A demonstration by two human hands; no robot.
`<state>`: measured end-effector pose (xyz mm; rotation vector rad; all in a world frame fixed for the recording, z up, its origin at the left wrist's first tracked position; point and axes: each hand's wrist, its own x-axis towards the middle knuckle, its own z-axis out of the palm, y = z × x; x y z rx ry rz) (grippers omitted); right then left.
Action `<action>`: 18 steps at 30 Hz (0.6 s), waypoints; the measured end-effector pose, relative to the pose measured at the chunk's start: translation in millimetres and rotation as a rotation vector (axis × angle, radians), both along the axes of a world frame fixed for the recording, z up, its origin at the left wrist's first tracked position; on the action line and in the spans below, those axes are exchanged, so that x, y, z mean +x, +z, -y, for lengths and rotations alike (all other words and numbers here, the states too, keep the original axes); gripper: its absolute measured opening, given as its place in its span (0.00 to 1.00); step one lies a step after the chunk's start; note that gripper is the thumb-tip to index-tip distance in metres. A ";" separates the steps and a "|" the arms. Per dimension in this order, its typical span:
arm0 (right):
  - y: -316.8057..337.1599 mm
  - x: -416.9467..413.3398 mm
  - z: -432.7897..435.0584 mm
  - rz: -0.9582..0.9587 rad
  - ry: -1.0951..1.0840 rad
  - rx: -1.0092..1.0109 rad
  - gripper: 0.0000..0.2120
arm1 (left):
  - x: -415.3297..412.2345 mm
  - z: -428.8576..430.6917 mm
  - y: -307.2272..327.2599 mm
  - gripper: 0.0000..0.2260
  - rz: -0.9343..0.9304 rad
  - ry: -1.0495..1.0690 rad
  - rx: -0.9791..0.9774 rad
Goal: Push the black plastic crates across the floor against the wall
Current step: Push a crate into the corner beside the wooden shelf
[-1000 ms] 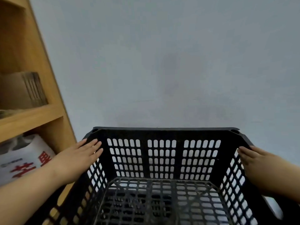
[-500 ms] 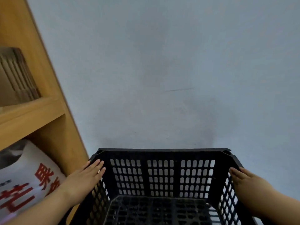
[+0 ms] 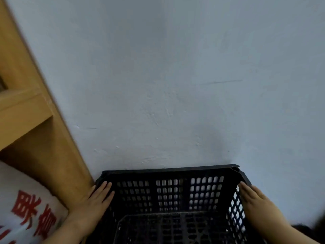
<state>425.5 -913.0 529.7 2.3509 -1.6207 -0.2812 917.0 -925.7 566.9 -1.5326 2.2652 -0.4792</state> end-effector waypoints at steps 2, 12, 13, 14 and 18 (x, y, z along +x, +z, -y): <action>7.4 -0.3 -8.0 0.015 0.062 -0.036 0.25 | -8.0 -7.7 14.3 0.50 -0.008 0.084 0.059; -5.7 -9.3 -32.2 0.092 -0.007 -0.360 0.34 | -12.6 -34.9 14.9 0.42 -0.344 0.379 0.144; -3.2 -7.4 -30.1 0.076 -0.046 -0.356 0.31 | -15.2 -33.5 16.1 0.42 -0.365 0.387 0.143; -1.9 -6.2 -26.6 0.082 -0.111 -0.297 0.31 | -16.8 -32.6 16.7 0.42 -0.373 0.396 0.141; 10.0 1.1 -21.9 0.032 -0.216 -0.129 0.36 | -19.9 -34.9 14.3 0.43 -0.376 0.411 0.137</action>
